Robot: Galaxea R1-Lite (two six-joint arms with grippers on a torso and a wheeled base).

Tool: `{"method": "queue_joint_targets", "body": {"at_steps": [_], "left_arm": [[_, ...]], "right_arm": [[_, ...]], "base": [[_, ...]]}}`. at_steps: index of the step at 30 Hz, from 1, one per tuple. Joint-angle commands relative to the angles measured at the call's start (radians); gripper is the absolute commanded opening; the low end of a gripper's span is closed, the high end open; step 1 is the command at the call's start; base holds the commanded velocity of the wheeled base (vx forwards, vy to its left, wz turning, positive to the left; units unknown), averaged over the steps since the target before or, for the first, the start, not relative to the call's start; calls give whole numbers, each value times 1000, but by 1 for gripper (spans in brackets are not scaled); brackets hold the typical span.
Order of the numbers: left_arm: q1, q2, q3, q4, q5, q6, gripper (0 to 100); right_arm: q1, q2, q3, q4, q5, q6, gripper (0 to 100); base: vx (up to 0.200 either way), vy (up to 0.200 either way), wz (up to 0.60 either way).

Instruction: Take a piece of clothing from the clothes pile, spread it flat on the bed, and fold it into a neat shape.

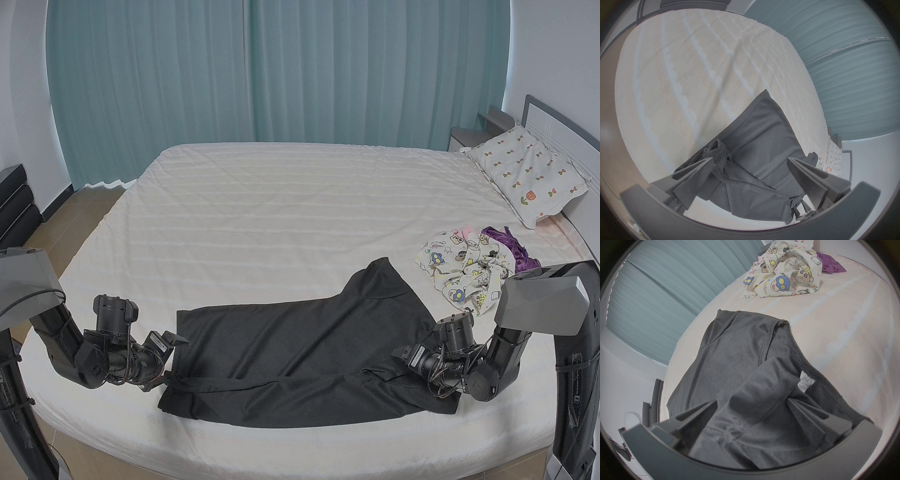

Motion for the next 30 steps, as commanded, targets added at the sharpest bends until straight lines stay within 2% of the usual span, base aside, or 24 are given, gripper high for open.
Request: {"method": "queue_joint_targets", "body": {"at_steps": [1, 11, 23, 27, 28, 30], "left_arm": [[0, 1, -1, -1, 0, 0, 100], [0, 1, -2, -4, 0, -17, 100], [0, 1, -2, -4, 0, -17, 100], [0, 1, -2, -4, 0, -17, 100], [0, 1, -2, -4, 0, -19, 100], [0, 1, -2, -4, 0, -19, 100]], "right_arm": [[-2, 26, -23, -2, -9, -1, 0], [-4, -23, 1, -10, -41, 3, 0], [19, -148, 53, 2, -26, 0, 0], [25, -177, 44, 30, -23, -3, 0], [36, -220, 29, 114, -23, -3, 0], [45, -235, 41, 145, -21, -3, 0]], "base": [[0, 0, 0], [0, 0, 0], [0, 0, 0], [0, 0, 0], [0, 0, 0], [0, 0, 0]]}}
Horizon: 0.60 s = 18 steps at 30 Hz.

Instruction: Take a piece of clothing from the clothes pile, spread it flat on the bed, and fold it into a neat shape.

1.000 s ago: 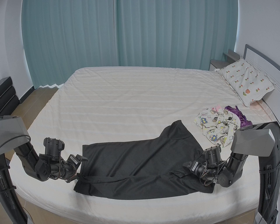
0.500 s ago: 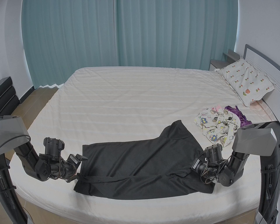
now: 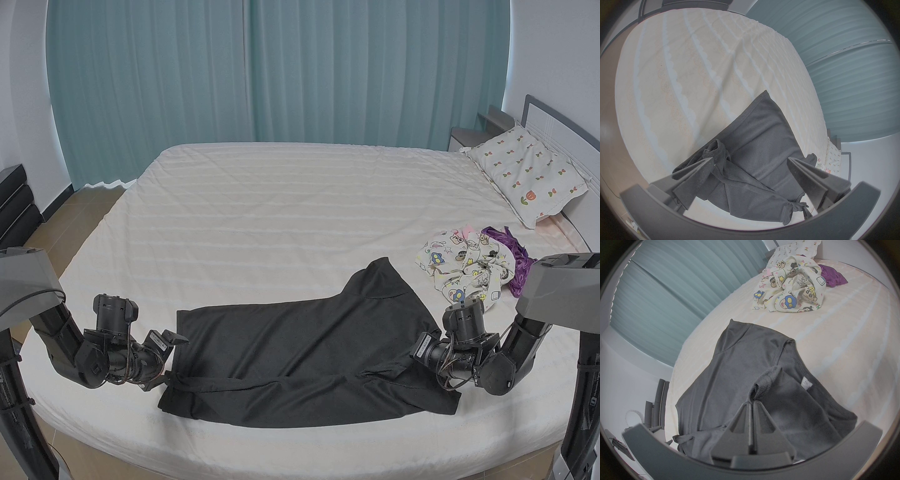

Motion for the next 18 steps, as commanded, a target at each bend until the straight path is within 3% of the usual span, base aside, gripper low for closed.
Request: {"method": "queue_joint_targets", "body": {"at_steps": [1, 18], "left_arm": [[0, 2, 0, 0, 0, -2, 100], [0, 2, 1, 0, 0, -2, 100]], "right_arm": [[21, -83, 2, 79, 2, 1, 0], [104, -184, 272, 75, -2, 5, 0]], "base": [[0, 0, 0], [0, 0, 0]]}}
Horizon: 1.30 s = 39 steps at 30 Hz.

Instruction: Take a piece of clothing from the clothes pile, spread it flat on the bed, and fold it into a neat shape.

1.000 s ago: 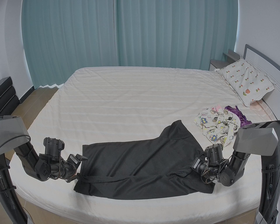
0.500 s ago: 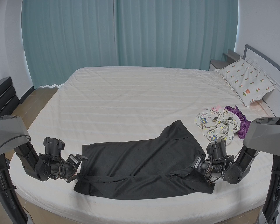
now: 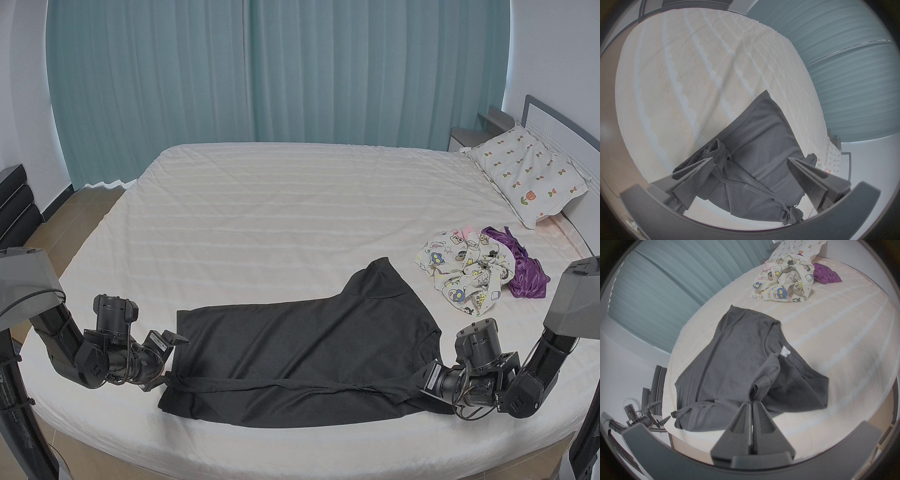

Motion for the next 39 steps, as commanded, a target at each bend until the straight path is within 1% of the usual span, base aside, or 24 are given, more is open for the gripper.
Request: {"method": "queue_joint_targets", "body": {"at_steps": [1, 4, 5, 11, 12, 15, 16, 17, 18, 19, 20, 21, 23, 25, 27, 32, 39], "left_arm": [[0, 2, 0, 0, 0, 0, 100], [0, 2, 0, 0, 0, 0, 100], [0, 2, 0, 0, 0, 0, 100], [0, 2, 0, 0, 0, 0, 100], [0, 2, 0, 0, 0, 0, 100], [0, 2, 0, 0, 0, 0, 100], [0, 2, 0, 0, 0, 0, 100], [0, 2, 0, 0, 0, 0, 100], [0, 2, 0, 0, 0, 0, 100], [0, 2, 0, 0, 0, 0, 100], [0, 2, 0, 0, 0, 0, 100], [0, 2, 0, 0, 0, 0, 100], [0, 0, 1, 0, 0, 0, 100], [0, 2, 1, 0, 0, 0, 100], [0, 0, 1, 0, 0, 0, 100], [0, 0, 0, 0, 0, 0, 100], [0, 2, 0, 0, 0, 0, 100]], "right_arm": [[20, -8, 53, -2, 0, 3, 0], [48, -4, 87, -2, -6, 5, 0], [54, 4, 91, -2, -6, 5, 100], [82, 4, 153, -4, -11, -1, 100], [102, -13, 171, -13, -12, 2, 100], [91, -22, 174, -35, -14, 2, 100], [69, -22, 172, -50, -14, -4, 100], [69, -22, 172, -50, -14, -4, 100], [19, -15, 159, -85, -9, -18, 100], [-4, -8, 148, -99, -3, -30, 100], [-15, -4, 142, -104, -1, -36, 100], [-47, 18, 116, -108, 0, -55, 100], [-84, 62, 74, -114, 2, -86, 100], [-112, 102, 34, -114, 8, -109, 100], [-124, 131, 2, -114, 31, -122, 100], [-139, 182, -64, -114, 71, -124, 100], [-153, 246, -111, -116, 81, -135, 100]], "base": [[0, 0, 0], [0, 0, 0], [0, 0, 0], [0, 0, 0], [0, 0, 0], [0, 0, 0], [0, 0, 0], [0, 0, 0], [0, 0, 0], [0, 0, 0], [0, 0, 0], [0, 0, 0], [0, 0, 0], [0, 0, 0], [0, 0, 0], [0, 0, 0], [0, 0, 0]]}}
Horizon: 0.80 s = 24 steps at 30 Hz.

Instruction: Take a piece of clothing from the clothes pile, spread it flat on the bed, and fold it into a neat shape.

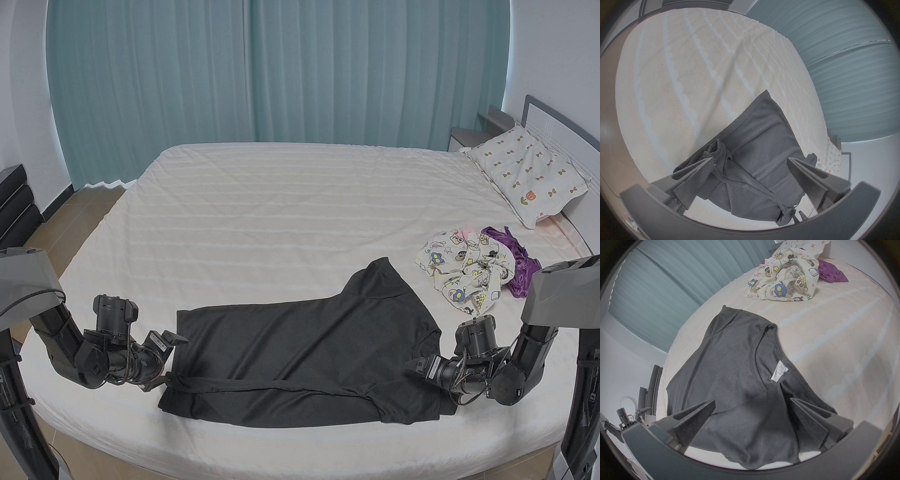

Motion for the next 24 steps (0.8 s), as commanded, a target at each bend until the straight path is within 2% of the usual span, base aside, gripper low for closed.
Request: {"method": "queue_joint_targets", "body": {"at_steps": [1, 4, 5, 17, 24], "left_arm": [[0, 2, 0, 0, 0, 0, 100], [0, 2, 0, 0, 0, 0, 100], [0, 2, 0, 0, 0, 0, 100], [0, 2, 0, 0, 0, -2, 100], [0, 2, -1, 0, 0, -2, 100]], "right_arm": [[-17, 64, -32, 0, 2, -10, 100], [-23, 75, -49, 0, 10, -16, 100], [-25, 77, -51, -2, 11, -15, 0], [-119, 55, -43, -66, 24, -16, 0], [-126, 46, -22, -117, 27, -16, 0]], "base": [[0, 0, 0], [0, 0, 0], [0, 0, 0], [0, 0, 0], [0, 0, 0]]}}
